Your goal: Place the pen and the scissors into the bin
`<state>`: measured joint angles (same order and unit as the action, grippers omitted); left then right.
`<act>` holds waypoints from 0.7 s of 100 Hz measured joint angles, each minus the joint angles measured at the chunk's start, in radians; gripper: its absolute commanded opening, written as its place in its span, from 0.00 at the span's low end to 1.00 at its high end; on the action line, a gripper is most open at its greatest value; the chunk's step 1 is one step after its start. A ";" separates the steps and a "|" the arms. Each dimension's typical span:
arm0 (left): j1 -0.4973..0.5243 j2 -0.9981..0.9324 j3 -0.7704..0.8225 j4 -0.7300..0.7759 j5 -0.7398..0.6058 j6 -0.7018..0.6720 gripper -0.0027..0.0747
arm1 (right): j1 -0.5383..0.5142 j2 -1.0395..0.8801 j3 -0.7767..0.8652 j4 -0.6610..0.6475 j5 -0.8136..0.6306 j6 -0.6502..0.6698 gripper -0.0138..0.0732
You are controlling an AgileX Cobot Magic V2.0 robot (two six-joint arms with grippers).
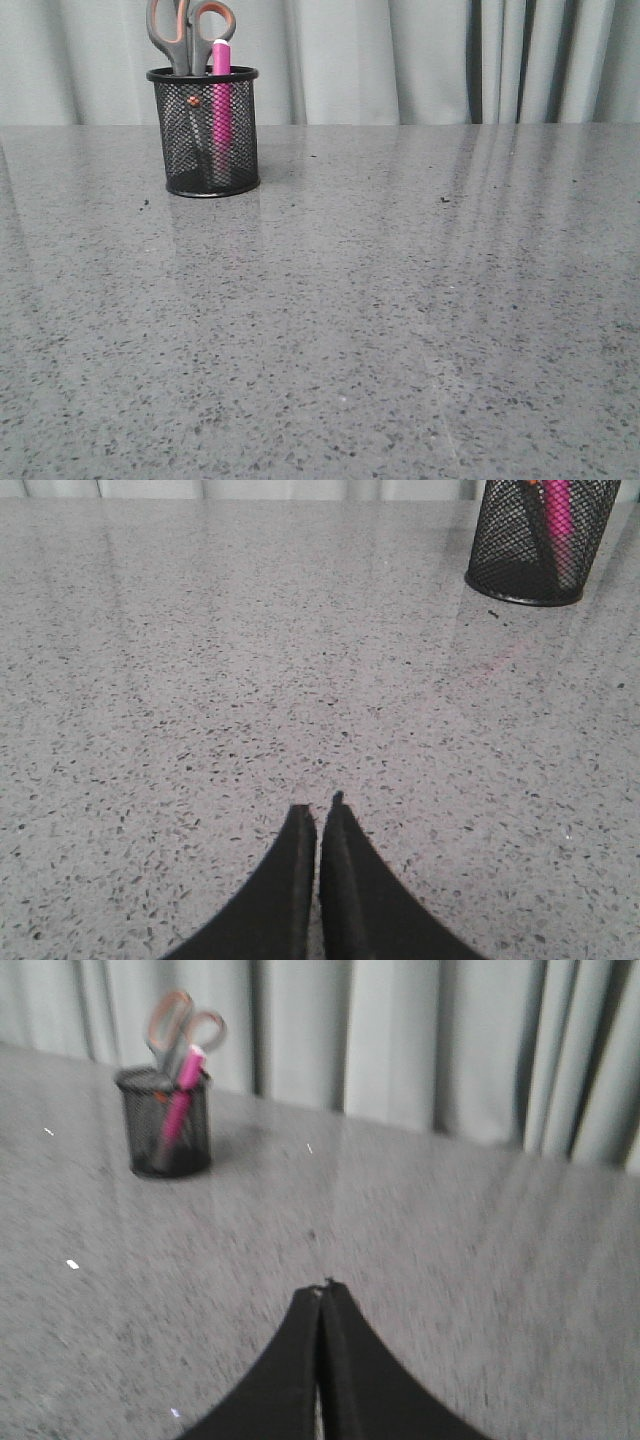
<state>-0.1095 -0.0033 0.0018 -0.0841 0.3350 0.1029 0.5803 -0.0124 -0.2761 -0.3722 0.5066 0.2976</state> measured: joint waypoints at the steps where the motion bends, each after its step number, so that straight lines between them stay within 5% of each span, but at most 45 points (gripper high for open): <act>1: 0.000 0.000 0.000 0.000 0.000 0.000 0.01 | -0.006 0.000 0.006 0.003 -0.003 0.003 0.08; 21: 0.000 0.000 0.000 0.000 0.000 -0.001 0.01 | -0.244 0.000 0.217 0.131 -0.174 0.006 0.08; 41: 0.000 0.000 0.000 0.000 0.000 -0.001 0.01 | -0.439 0.000 0.288 0.204 -0.255 -0.125 0.08; 70: 0.000 0.000 0.000 0.000 0.000 -0.002 0.01 | -0.510 0.000 0.288 0.215 -0.181 -0.165 0.08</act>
<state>-0.1095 -0.0033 0.0018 -0.0841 0.3350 0.1007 0.0702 -0.0124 0.0115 -0.1573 0.3256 0.1328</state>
